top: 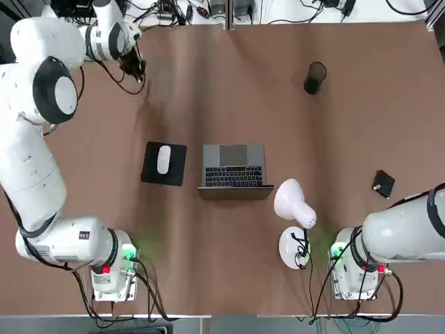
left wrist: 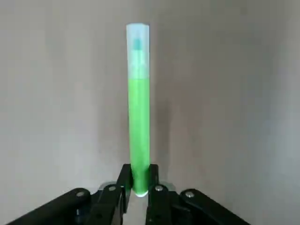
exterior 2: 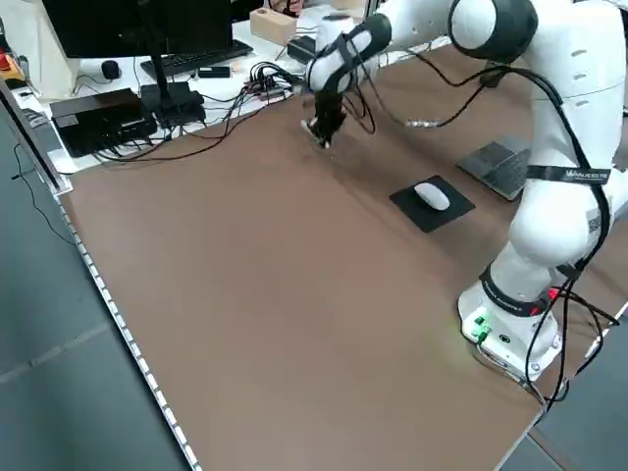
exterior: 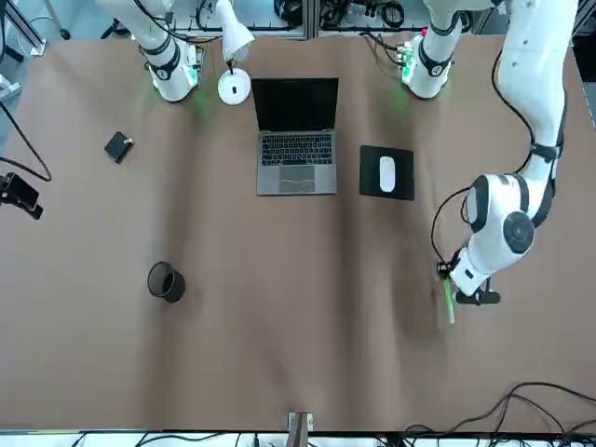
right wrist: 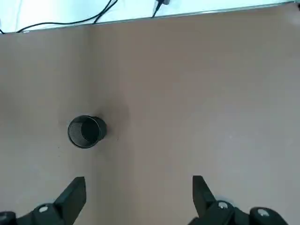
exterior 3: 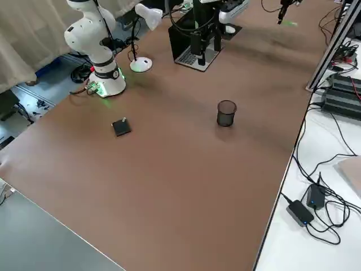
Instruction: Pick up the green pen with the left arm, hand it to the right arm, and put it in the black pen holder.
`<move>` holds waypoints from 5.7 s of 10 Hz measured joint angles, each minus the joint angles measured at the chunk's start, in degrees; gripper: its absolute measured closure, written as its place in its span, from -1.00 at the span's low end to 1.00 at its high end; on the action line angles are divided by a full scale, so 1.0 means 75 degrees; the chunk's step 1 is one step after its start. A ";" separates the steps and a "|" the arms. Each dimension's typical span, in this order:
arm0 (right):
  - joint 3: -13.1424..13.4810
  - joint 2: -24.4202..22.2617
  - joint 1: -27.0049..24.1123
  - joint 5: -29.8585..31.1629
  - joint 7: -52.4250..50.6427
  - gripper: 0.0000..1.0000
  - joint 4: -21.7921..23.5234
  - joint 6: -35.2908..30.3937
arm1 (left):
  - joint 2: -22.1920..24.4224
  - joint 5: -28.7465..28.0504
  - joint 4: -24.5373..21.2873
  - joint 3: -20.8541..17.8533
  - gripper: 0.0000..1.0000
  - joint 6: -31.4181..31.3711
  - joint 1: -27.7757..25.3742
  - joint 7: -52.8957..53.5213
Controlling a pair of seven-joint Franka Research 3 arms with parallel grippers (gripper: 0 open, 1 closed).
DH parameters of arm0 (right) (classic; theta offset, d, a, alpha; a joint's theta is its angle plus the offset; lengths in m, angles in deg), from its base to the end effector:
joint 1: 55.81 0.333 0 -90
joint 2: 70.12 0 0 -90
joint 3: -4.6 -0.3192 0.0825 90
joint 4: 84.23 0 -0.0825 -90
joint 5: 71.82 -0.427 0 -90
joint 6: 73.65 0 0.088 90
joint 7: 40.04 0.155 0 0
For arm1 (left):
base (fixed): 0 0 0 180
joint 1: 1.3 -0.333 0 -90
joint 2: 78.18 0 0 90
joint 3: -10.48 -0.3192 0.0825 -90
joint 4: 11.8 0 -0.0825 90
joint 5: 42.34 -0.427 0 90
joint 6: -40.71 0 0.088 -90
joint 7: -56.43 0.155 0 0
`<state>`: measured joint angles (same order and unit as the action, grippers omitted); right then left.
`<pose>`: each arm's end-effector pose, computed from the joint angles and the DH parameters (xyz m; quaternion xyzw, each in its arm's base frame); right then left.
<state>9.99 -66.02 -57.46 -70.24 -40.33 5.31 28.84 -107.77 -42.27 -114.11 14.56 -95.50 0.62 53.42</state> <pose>0.6421 -0.0813 0.5614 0.9953 -0.0564 0.0761 0.0219 0.6982 -0.0716 0.1990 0.9989 -0.0203 0.0367 0.0208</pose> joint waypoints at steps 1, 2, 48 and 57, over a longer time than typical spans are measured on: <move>0.0000 0.0000 0.0000 0.0000 0.0000 -1.00 0.0000 0.0000 | 0.0113 -0.0169 0.0240 0.0234 0.63 0.0025 0.0021 0.0089; 0.0000 0.0000 0.0000 0.0000 0.0000 -1.00 -0.0001 0.0000 | 0.0170 -0.0459 0.0455 0.0486 0.64 0.0101 0.0021 0.0159; -0.0165 0.1895 0.4895 -0.1768 1.0870 -1.00 -0.1287 0.2336 | 0.0209 -0.1168 0.4429 0.0964 0.64 0.2391 0.4452 0.3346; -0.0153 0.1951 0.5087 -0.1838 1.1123 -0.02 -0.1314 0.2433 | 0.0205 -0.1168 0.4426 0.0925 0.64 0.2391 0.4452 0.3200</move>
<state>8.85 -51.39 -19.31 -84.03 43.08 -4.55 47.09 -106.23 -51.02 -80.92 21.50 -77.56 34.01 77.42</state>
